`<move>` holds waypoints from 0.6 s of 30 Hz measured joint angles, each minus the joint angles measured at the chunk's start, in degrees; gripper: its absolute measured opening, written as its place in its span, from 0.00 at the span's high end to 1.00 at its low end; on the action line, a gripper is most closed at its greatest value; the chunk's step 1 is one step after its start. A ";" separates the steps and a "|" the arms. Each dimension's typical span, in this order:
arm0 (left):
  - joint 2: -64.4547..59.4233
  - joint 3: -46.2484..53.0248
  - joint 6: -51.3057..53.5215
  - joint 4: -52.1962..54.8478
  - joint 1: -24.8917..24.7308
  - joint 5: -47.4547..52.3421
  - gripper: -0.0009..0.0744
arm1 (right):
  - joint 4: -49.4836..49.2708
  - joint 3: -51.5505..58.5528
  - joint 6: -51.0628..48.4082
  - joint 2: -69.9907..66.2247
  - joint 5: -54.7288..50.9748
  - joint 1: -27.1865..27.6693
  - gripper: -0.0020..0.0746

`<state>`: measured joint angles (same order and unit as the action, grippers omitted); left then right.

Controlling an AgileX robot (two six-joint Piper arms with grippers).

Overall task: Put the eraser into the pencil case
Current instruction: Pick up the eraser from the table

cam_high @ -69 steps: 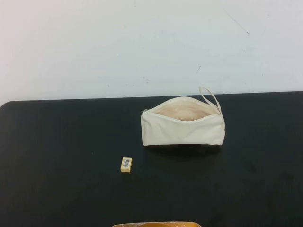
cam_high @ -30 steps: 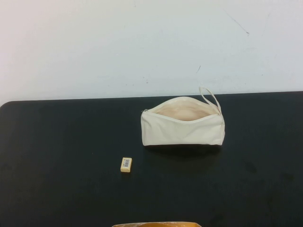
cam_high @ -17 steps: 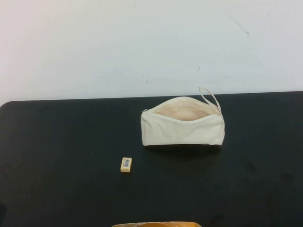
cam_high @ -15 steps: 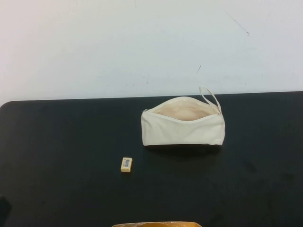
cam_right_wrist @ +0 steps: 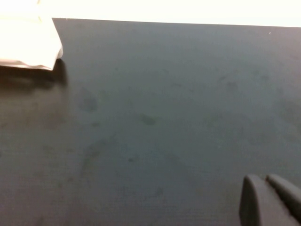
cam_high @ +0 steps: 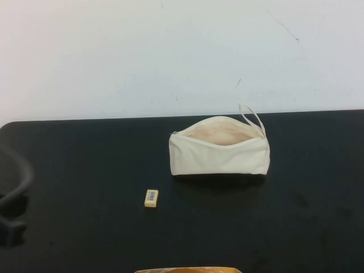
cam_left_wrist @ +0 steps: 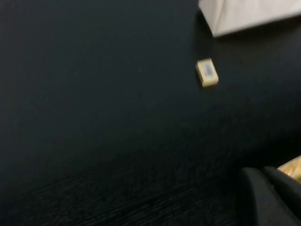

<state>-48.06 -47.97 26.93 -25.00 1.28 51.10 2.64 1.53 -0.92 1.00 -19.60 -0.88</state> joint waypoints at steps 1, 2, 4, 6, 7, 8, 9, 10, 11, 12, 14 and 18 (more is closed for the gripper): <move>-2.09 -0.61 0.10 0.74 -1.17 0.00 0.99 | 0.00 0.00 0.00 0.00 0.00 0.00 0.98; -3.73 -0.97 0.10 1.81 -2.29 -0.10 0.99 | 0.00 0.00 0.00 0.00 0.00 0.00 0.98; -7.82 -2.06 -0.90 5.06 -5.58 -0.10 0.99 | 0.00 0.00 0.00 0.00 0.00 0.00 0.98; -11.46 -3.22 -3.69 9.02 -9.22 -0.10 0.99 | 0.00 0.00 0.00 0.00 0.00 0.00 0.98; -13.52 -3.94 -5.63 11.29 -11.13 -0.22 0.99 | 0.00 0.00 0.00 0.00 0.00 0.00 0.98; -15.16 -4.54 -7.64 13.19 -12.63 -0.30 0.99 | 0.00 0.00 0.00 0.00 0.00 0.00 0.98; -17.13 -5.35 -9.60 15.51 -14.49 -0.34 0.99 | 0.00 0.00 0.00 0.00 0.00 0.00 0.98; -19.05 -6.21 -11.49 17.72 -16.27 -0.44 0.99 | 0.00 0.00 0.00 0.00 0.00 0.00 0.98; -20.89 -7.16 -12.94 19.69 -17.68 -0.47 0.99 | 0.00 0.00 0.00 0.00 0.00 0.00 0.98; -22.70 -8.16 -14.49 21.45 -19.35 -0.47 0.99 | 0.00 0.00 0.00 0.00 0.00 0.00 0.98; -25.84 -10.13 -16.99 24.15 -22.41 -0.47 0.99 | 0.00 0.00 -0.52 0.00 0.00 0.00 0.98; -31.99 -14.61 -21.53 28.20 -26.68 -0.59 0.99 | 0.00 0.00 -0.89 0.00 0.00 0.00 0.98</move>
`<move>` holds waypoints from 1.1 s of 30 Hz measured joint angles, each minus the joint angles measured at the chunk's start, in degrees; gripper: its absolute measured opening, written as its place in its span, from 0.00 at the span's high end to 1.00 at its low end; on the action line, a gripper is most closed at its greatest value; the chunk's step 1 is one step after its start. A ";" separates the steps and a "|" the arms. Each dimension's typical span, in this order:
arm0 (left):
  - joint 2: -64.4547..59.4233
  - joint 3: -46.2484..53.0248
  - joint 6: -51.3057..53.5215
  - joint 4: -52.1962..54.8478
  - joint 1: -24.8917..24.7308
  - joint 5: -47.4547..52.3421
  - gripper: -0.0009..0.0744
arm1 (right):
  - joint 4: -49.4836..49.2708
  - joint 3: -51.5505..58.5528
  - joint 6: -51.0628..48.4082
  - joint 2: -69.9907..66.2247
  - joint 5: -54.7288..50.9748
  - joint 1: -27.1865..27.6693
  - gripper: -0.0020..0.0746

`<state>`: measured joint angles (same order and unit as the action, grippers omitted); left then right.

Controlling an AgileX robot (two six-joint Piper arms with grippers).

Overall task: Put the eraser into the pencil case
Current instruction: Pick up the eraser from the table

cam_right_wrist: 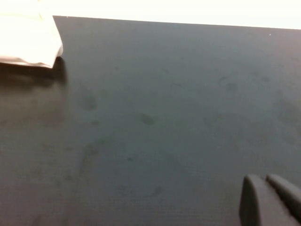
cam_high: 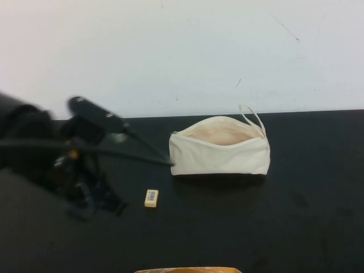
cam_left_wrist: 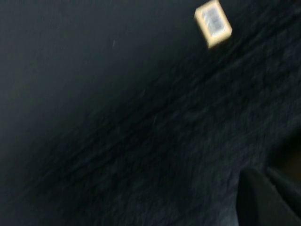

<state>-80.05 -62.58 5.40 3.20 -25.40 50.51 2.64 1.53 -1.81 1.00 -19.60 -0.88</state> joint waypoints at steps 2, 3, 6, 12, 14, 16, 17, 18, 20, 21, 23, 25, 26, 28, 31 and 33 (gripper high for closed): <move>-2.93 -2.46 -1.45 0.79 -1.11 -0.22 0.99 | 0.00 0.00 -0.09 0.00 0.00 0.00 0.98; -4.31 -3.73 -2.18 0.93 -1.40 -0.35 0.99 | 0.00 0.00 -0.09 0.00 0.00 0.00 0.98; -8.23 -7.39 -3.98 0.92 -1.64 0.28 0.97 | 0.00 0.00 -0.09 0.00 0.00 0.00 0.98; -16.52 -14.00 -6.86 0.22 -1.64 4.32 0.71 | 0.00 0.00 -0.09 0.00 0.00 0.00 0.98; -19.03 -15.00 -7.65 -0.34 -1.64 4.25 0.56 | 0.00 0.00 -0.09 0.00 0.00 0.00 0.98; -21.12 -15.25 -8.91 -0.63 -1.64 3.07 0.44 | 0.00 0.00 -0.09 0.00 0.00 0.00 0.98; -22.01 -15.25 -9.48 -0.75 -1.64 2.32 0.41 | 0.00 0.00 -0.09 0.00 0.00 0.00 0.98; -23.13 -15.25 -10.12 -0.85 -1.64 1.34 0.37 | 0.00 0.00 -0.09 0.00 0.00 0.00 0.98; -25.31 -15.25 -10.80 -1.27 -1.64 -0.80 0.34 | 0.00 0.00 -0.09 0.00 0.00 0.00 0.98; -26.15 -15.25 -11.10 -1.52 -1.64 -1.64 0.33 | 0.00 0.00 -0.09 0.00 0.00 0.00 0.98; -28.19 -15.25 -11.35 -2.20 -1.64 -3.73 0.32 | 0.00 0.00 -0.09 0.00 0.00 0.00 0.98; -30.18 -15.32 -11.35 -2.47 -1.64 -5.76 0.32 | 0.00 0.00 -0.09 0.00 0.00 0.00 0.98; -31.19 -15.32 -11.45 -2.59 -1.64 -6.75 0.32 | 0.00 0.00 -0.09 0.00 0.00 0.00 0.98; -32.92 -15.32 -12.23 -2.69 -1.64 -8.34 0.32 | 0.00 0.00 -0.09 0.00 0.00 0.00 0.98; -35.40 -15.32 -13.24 -2.69 -1.64 -10.69 0.32 | 0.00 0.00 -0.09 0.00 0.00 0.00 0.98; -36.40 -15.59 -13.70 -2.69 -1.64 -11.83 0.32 | 0.00 0.00 -0.09 0.00 0.00 0.00 0.98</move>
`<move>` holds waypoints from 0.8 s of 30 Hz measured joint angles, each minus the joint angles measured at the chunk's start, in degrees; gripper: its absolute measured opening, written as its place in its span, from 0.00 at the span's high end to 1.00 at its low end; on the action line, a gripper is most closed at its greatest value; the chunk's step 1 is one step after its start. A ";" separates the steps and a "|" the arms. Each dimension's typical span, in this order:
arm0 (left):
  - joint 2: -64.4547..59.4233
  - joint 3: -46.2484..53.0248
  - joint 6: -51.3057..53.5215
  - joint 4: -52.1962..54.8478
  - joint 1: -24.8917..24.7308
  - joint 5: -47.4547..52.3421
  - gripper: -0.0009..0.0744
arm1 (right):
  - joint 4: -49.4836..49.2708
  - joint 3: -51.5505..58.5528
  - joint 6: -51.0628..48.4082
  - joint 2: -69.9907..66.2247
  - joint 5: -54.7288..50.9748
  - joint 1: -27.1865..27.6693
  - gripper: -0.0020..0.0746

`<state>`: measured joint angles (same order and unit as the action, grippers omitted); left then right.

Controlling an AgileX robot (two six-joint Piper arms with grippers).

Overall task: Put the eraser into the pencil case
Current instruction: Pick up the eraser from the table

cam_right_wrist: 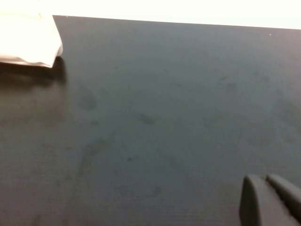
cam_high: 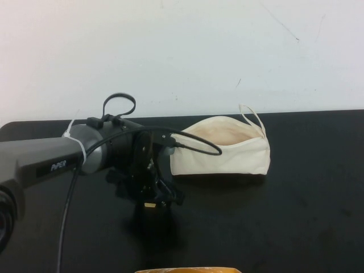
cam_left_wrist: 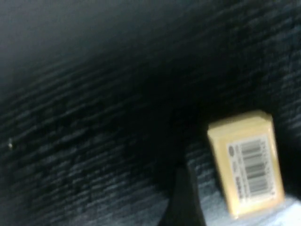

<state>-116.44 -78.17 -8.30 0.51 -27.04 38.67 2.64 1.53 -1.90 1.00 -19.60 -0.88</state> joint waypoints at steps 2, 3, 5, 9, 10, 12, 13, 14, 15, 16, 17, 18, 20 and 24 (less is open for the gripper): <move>-0.28 -0.27 -0.69 0.10 0.00 -1.07 0.33 | 0.00 0.00 0.00 0.00 0.00 0.00 0.98; -0.43 -0.27 -0.81 0.10 0.00 -1.52 0.35 | 0.00 0.00 0.00 0.00 0.00 0.00 0.98; -0.52 -0.27 -1.06 0.21 0.00 -2.11 0.42 | 0.00 0.00 0.00 0.00 0.00 0.00 0.98; -0.64 -0.36 -1.18 0.51 0.00 -2.45 0.71 | 0.00 0.00 0.00 0.00 0.00 0.00 0.98; -0.64 -0.74 -1.18 0.65 0.00 -2.31 0.75 | 0.00 0.00 0.00 0.00 0.00 0.00 0.98; -0.85 -1.32 -1.18 0.90 0.00 -0.93 0.74 | 0.00 0.00 0.00 0.00 0.00 0.00 0.98; -0.85 -1.79 -1.18 1.13 0.00 0.27 0.74 | 0.00 0.00 0.00 0.00 0.00 0.00 0.98; -0.85 -2.08 -1.18 1.50 0.00 1.56 0.74 | 0.00 0.00 0.00 0.00 0.00 0.00 0.98; -0.70 -2.18 -1.06 1.77 0.00 2.47 0.74 | 0.00 0.00 0.00 0.00 0.00 0.00 0.98; -0.22 -2.18 -0.90 1.86 -0.13 3.57 0.74 | 0.00 0.00 0.00 0.00 0.00 0.00 0.98; 0.47 -2.18 -0.82 2.01 -0.13 4.58 0.74 | 0.00 0.00 0.00 0.00 0.00 0.00 0.98; 1.25 -2.18 -0.66 2.12 -0.13 5.12 0.74 | 0.00 0.00 0.00 0.00 0.00 0.00 0.98; 4.32 -2.18 -0.66 2.20 -0.13 5.47 0.74 | 0.00 0.00 0.00 0.00 0.00 0.00 0.98; 11.94 -2.18 0.79 0.47 -0.48 2.45 0.74 | 0.09 0.00 0.00 0.00 0.00 0.00 0.98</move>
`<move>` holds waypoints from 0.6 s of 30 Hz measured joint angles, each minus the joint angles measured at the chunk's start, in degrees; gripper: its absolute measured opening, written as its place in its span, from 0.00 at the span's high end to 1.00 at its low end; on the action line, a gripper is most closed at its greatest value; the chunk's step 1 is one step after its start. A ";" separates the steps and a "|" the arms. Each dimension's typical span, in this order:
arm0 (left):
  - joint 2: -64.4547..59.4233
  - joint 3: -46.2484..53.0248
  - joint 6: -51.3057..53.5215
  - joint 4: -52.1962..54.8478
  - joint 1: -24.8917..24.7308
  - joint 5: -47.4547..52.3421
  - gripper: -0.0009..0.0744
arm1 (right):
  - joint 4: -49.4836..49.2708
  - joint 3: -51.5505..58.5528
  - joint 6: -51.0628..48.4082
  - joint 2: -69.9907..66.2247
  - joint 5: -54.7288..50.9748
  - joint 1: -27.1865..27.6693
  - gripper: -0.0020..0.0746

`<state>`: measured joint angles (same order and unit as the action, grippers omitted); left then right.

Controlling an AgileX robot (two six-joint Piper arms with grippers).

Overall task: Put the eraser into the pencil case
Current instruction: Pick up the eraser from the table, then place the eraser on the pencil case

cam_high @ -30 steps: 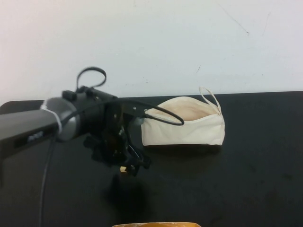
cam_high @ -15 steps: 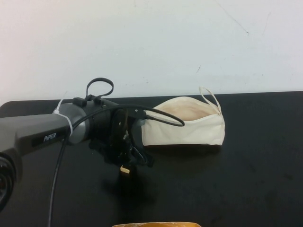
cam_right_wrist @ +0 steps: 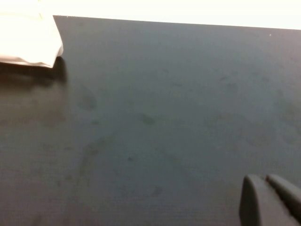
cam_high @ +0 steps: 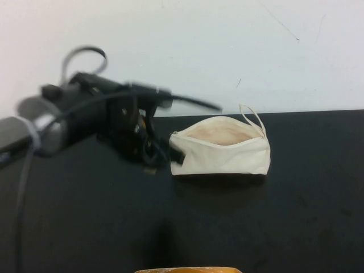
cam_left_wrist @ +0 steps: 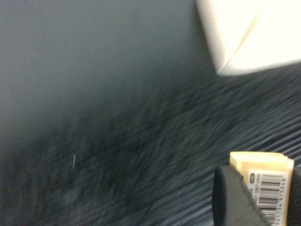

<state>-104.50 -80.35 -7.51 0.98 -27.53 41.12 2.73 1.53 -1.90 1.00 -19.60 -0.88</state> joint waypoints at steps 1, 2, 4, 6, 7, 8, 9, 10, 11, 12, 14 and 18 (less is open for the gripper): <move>1.84 0.00 1.18 -0.98 -0.51 -1.71 0.74 | 0.00 0.00 0.00 0.00 0.00 0.00 0.98; 3.51 0.00 2.60 -2.43 -1.18 -3.84 0.74 | 0.00 0.00 0.00 0.00 0.00 0.00 0.98; 5.68 0.00 5.98 -4.24 -2.85 -8.49 0.74 | 0.00 0.00 0.00 0.00 0.00 0.00 0.98; 6.58 0.00 8.90 -5.24 -4.93 -14.54 0.74 | 0.00 0.00 0.00 0.00 0.00 0.00 0.98; 6.61 0.00 10.25 -5.49 -6.03 -17.65 0.74 | 0.00 0.00 0.00 0.00 0.00 0.00 0.98; 6.33 0.00 11.30 -5.61 -7.02 -20.70 0.74 | 0.00 0.00 0.00 0.00 0.00 0.00 0.98; 5.80 0.00 12.01 -5.69 -7.94 -22.97 0.74 | 0.00 0.00 0.00 0.00 0.00 0.00 0.98; 4.96 0.00 12.40 -5.73 -8.68 -25.72 0.74 | 0.00 0.00 0.00 0.00 0.00 0.00 0.98; 3.92 0.00 12.67 -5.83 -9.18 -28.41 0.74 | 0.00 0.00 0.00 0.00 0.00 0.00 0.98; 2.99 0.00 12.98 -5.83 -9.35 -30.42 0.74 | 0.00 0.00 0.00 0.00 0.00 0.00 0.98; 0.49 0.00 13.26 -5.83 -9.46 -34.76 0.74 | 0.00 0.00 0.00 0.00 0.00 0.00 0.98; -3.89 0.00 13.40 -5.83 -9.46 -40.10 0.74 | 0.00 0.00 0.00 0.00 0.00 0.00 0.98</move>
<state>-108.39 -80.35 5.88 -4.85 -36.99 1.02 2.73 1.53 -1.90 1.00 -19.60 -0.88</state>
